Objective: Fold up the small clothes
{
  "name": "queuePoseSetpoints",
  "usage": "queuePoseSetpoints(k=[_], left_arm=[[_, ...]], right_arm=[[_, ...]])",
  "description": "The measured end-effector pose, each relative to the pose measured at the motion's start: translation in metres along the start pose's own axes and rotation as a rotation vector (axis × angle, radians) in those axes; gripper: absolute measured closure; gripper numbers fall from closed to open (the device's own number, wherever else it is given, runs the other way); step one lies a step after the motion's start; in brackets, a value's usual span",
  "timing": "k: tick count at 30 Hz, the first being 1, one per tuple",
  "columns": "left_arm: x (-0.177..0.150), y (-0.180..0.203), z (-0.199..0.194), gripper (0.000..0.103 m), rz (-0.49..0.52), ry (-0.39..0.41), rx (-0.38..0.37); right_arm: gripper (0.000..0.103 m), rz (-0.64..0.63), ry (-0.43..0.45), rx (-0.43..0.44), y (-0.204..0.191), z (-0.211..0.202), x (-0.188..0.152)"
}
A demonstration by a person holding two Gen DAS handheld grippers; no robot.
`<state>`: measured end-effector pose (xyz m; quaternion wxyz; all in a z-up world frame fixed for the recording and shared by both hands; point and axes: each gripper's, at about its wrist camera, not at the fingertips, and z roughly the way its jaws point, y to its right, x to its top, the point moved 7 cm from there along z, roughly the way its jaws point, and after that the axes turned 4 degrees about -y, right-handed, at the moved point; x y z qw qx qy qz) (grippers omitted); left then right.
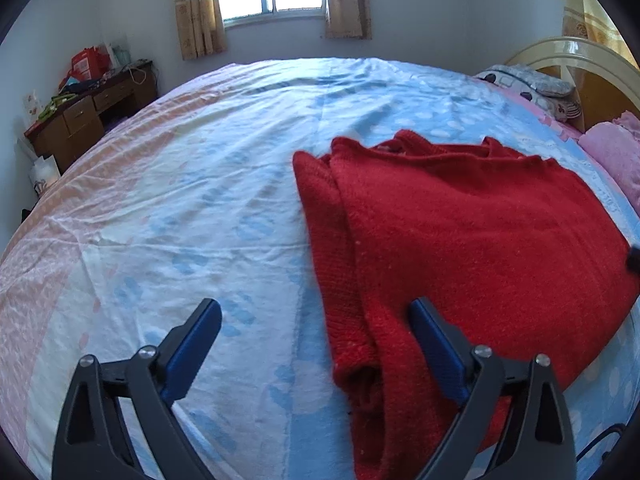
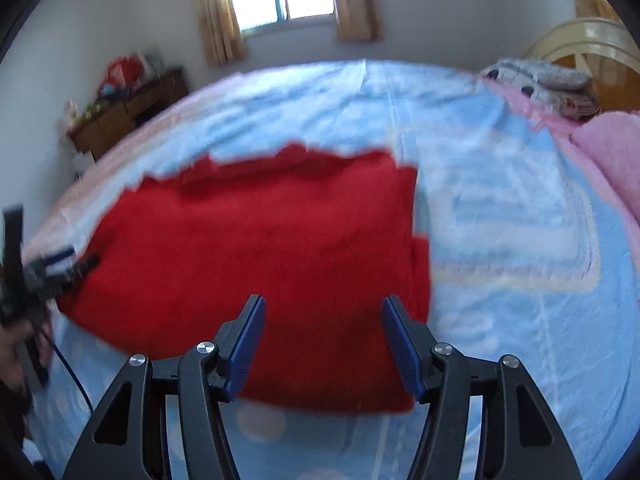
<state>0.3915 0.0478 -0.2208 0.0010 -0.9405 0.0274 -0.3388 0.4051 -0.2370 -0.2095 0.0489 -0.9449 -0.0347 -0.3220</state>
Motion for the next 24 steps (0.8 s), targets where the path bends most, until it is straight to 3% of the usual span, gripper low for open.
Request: queuePoseSetpoints(k=[2,6,11,16,18,20,24], left_arm=[[-0.005,-0.002,0.001,0.001,-0.002,-0.017,0.013],[-0.011,-0.005,-0.002,0.001,-0.022,-0.023,-0.003],[-0.016,-0.009,-0.001,0.000,-0.053,-0.033,-0.017],[-0.018,-0.009,-0.004,0.000,-0.047,-0.026,-0.015],[-0.019,-0.010,-0.005,0.000,-0.054,-0.021,-0.028],[-0.020,-0.012,-0.006,0.000,-0.064,-0.019,-0.042],[-0.025,-0.011,-0.011,0.000,-0.056,-0.004,-0.035]], right_arm=[[0.042,0.006,-0.039,0.002,0.000,0.011,-0.013],[0.042,-0.076,-0.028,-0.064,-0.015,0.006,-0.017],[0.042,-0.076,0.046,0.002,-0.045,-0.009,0.003],[0.042,-0.104,-0.008,0.068,-0.088,0.021,0.007],[0.041,-0.135,-0.036,0.031,-0.100,0.034,-0.004],[0.040,-0.211,-0.010,-0.040,-0.111,0.033,-0.013],[0.040,-0.202,-0.010,-0.035,-0.118,0.025,-0.011]])
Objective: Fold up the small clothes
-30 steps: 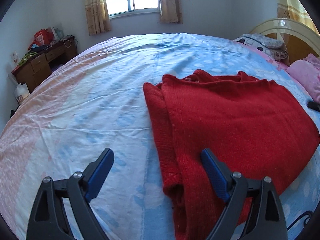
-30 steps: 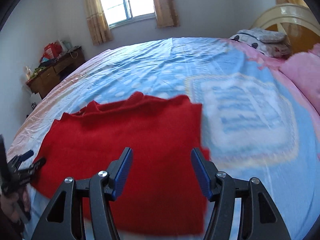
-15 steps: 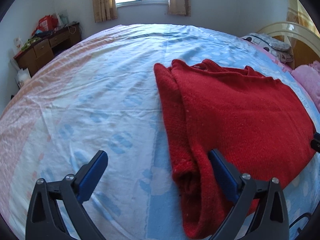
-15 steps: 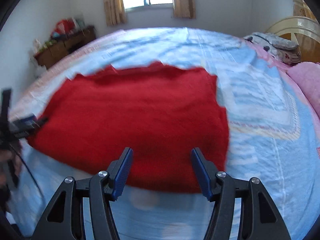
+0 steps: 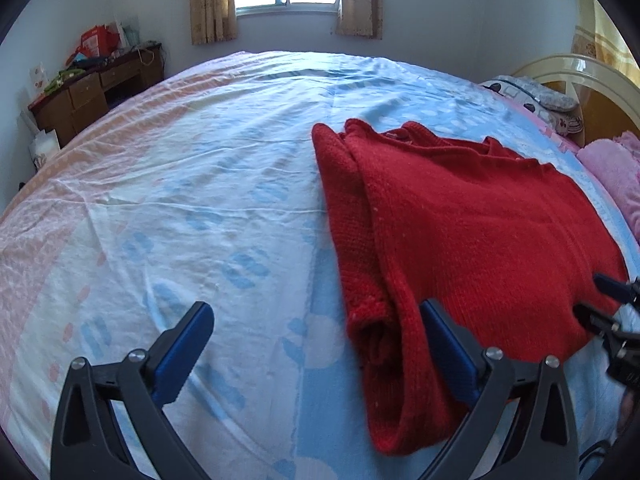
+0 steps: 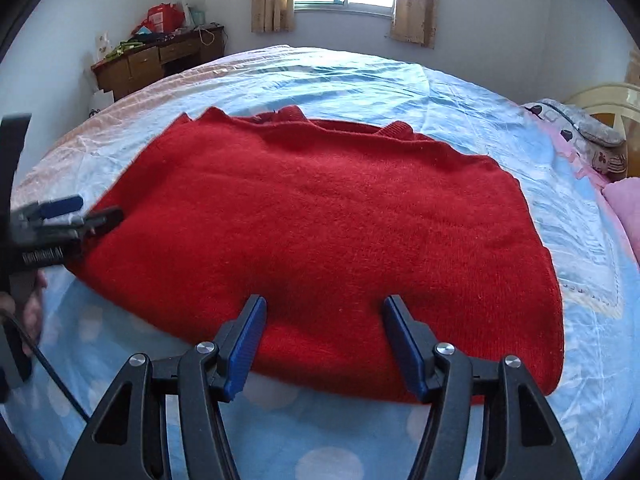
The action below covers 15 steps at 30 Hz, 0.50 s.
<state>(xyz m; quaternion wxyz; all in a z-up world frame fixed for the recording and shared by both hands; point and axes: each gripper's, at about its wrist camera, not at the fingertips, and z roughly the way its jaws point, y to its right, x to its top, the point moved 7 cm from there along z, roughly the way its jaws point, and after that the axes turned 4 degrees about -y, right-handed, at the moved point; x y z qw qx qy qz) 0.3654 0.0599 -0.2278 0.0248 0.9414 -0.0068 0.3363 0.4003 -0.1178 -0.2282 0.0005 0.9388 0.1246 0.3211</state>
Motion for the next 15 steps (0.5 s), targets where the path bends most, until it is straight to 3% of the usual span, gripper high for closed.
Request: queuePoseSetpoints(k=[4,7,8,10,15], left_arm=[[-0.003,0.004,-0.003,0.000,0.033,0.010,0.040],[-0.007,0.002,-0.005,0.000,0.030,0.007,0.043],[-0.008,0.000,-0.005,0.000,0.027,0.004,0.035],[-0.013,-0.001,-0.006,0.000,0.026,-0.005,0.022],[-0.021,-0.001,-0.013,0.000,0.036,0.005,0.015]], right_arm=[[0.040,0.029,0.068,0.055,-0.017,-0.006,0.023],[0.040,-0.022,0.020,0.103,-0.045,0.011,0.025],[0.040,-0.067,-0.017,0.075,-0.056,0.022,0.019],[0.040,-0.129,0.022,0.005,-0.065,0.019,0.015],[0.039,-0.075,0.033,0.051,-0.057,0.017,0.009]])
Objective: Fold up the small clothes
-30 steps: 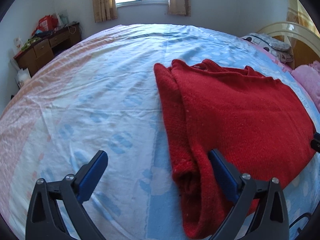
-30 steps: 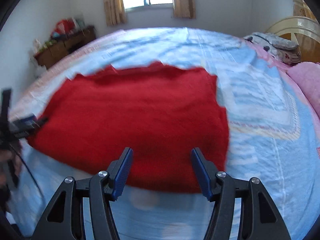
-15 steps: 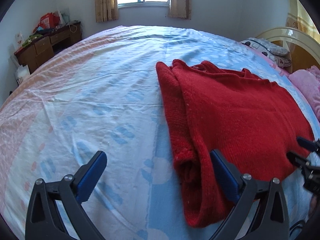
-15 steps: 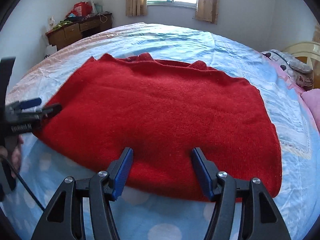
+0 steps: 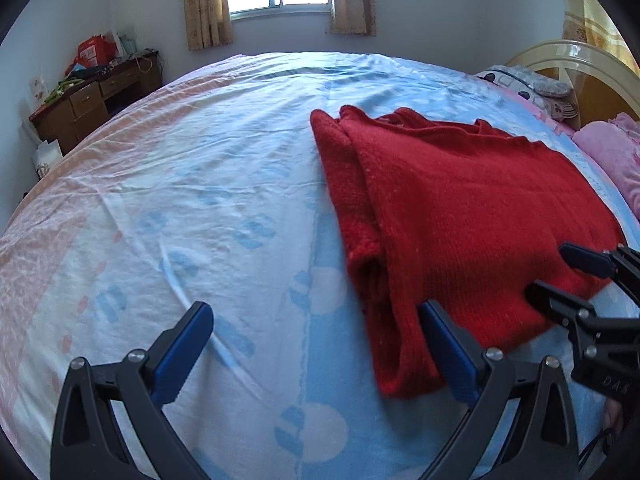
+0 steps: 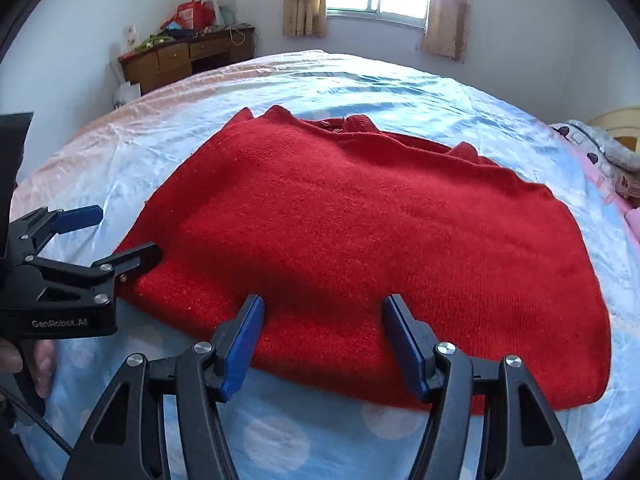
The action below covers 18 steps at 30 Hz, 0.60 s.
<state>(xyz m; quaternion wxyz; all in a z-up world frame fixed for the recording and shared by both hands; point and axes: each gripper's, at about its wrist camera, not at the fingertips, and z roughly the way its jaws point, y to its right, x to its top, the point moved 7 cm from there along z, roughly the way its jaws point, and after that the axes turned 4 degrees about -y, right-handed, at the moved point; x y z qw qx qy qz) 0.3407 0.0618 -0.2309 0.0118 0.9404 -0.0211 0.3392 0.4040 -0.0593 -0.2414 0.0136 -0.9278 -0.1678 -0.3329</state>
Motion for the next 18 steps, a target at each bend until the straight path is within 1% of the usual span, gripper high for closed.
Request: queuePoseSetpoints(k=[7,18], left_arm=[[-0.001,-0.001,0.000,0.000,-0.005,-0.012,-0.019],[-0.009,-0.003,-0.007,0.000,0.004,-0.023,-0.061]], right_arm=[[0.037,0.010,0.015,-0.016,-0.004,-0.003,-0.004],[0.037,0.054,0.048,-0.007,-0.002,-0.011,-0.014]])
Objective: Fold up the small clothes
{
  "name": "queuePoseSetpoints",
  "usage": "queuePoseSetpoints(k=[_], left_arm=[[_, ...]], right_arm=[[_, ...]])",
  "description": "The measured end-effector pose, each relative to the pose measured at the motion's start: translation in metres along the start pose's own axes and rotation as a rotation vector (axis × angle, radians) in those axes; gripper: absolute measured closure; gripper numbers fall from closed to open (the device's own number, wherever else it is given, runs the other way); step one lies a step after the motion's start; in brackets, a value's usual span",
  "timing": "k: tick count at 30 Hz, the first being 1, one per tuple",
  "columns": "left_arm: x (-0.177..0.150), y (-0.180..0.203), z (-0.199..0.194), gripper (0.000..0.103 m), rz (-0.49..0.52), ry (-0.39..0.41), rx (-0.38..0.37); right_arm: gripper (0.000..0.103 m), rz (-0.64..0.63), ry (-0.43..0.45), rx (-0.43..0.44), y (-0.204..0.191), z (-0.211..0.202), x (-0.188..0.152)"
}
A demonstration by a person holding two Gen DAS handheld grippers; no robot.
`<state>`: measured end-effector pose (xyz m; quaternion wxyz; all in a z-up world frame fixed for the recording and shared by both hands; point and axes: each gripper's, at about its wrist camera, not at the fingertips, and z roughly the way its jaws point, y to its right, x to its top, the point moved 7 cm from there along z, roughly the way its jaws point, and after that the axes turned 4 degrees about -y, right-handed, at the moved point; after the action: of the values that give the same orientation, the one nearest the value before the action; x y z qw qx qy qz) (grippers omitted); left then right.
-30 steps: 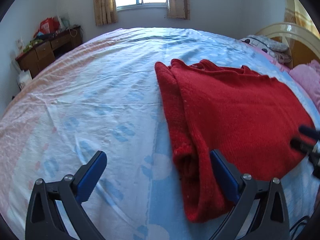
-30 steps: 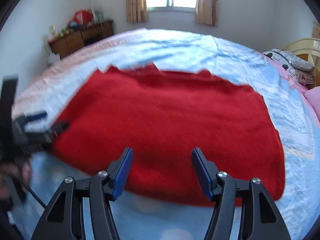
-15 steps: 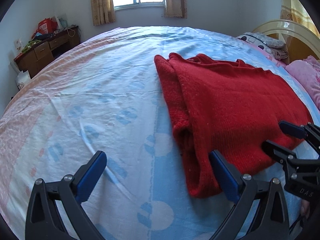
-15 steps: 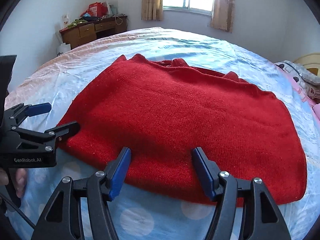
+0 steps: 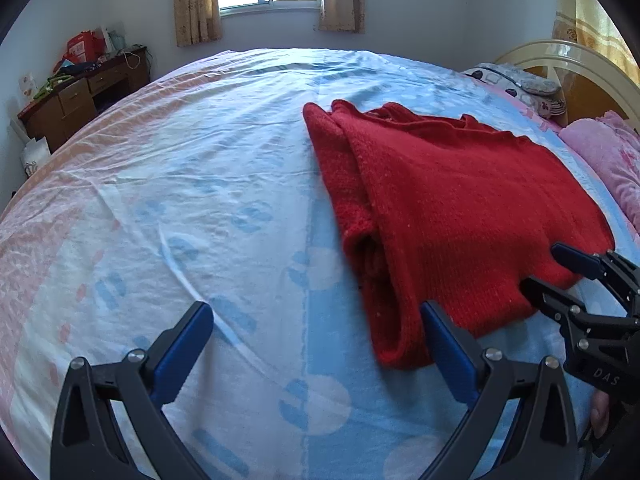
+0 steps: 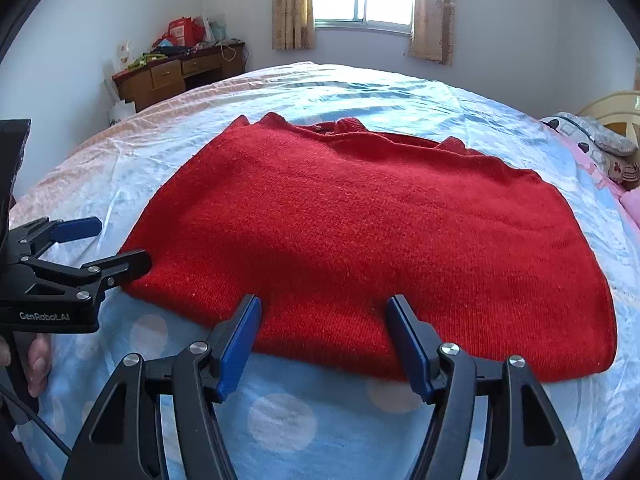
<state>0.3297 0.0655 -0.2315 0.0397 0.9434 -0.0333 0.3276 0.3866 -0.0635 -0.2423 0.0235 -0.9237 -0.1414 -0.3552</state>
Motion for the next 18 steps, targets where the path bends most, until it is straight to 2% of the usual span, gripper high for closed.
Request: queuePoseSetpoints(k=[10,14,18], left_arm=[[-0.002,-0.004,-0.005,0.000,0.031,-0.016,-0.024],[0.003,-0.011,-0.010,0.000,0.040,0.003,-0.027],[0.010,-0.028,-0.012,0.000,0.001,0.015,-0.028]], right_arm=[[0.036,-0.008,0.022,-0.019,-0.006,-0.012,-0.010],[0.035,-0.077,0.022,-0.041,-0.021,-0.016,-0.017],[0.035,-0.124,0.035,-0.043,-0.034,-0.021,-0.021]])
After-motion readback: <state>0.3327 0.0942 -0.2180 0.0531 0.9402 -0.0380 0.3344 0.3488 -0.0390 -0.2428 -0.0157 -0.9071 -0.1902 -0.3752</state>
